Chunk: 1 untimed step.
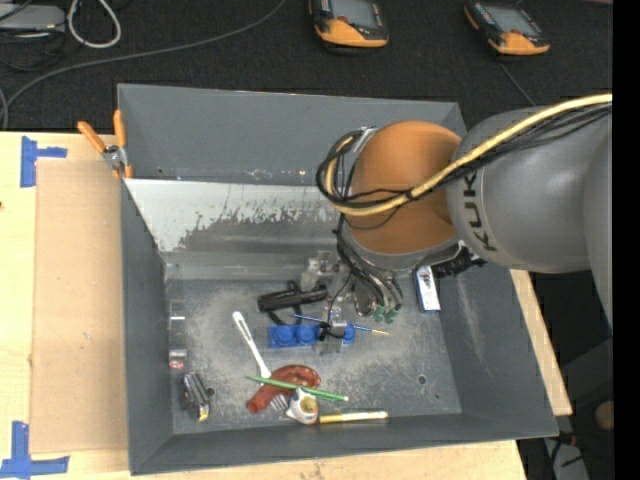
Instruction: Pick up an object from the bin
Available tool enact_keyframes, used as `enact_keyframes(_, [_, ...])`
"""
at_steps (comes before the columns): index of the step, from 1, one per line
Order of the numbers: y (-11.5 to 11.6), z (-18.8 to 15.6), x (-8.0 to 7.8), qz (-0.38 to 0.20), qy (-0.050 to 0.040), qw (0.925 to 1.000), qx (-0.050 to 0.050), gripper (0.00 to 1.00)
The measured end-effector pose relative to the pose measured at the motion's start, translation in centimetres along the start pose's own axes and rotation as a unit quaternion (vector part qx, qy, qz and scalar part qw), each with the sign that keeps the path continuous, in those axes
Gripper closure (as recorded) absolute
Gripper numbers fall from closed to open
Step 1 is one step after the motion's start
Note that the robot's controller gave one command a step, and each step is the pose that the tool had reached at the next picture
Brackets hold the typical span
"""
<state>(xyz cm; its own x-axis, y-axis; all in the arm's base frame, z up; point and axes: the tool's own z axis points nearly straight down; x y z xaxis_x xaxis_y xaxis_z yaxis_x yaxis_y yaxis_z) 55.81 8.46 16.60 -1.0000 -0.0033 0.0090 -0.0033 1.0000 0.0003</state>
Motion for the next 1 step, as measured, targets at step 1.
enact_keyframes(1, [-0.04,-0.38,-0.18,0.001,-0.0036,1.0000,0.000,0.00])
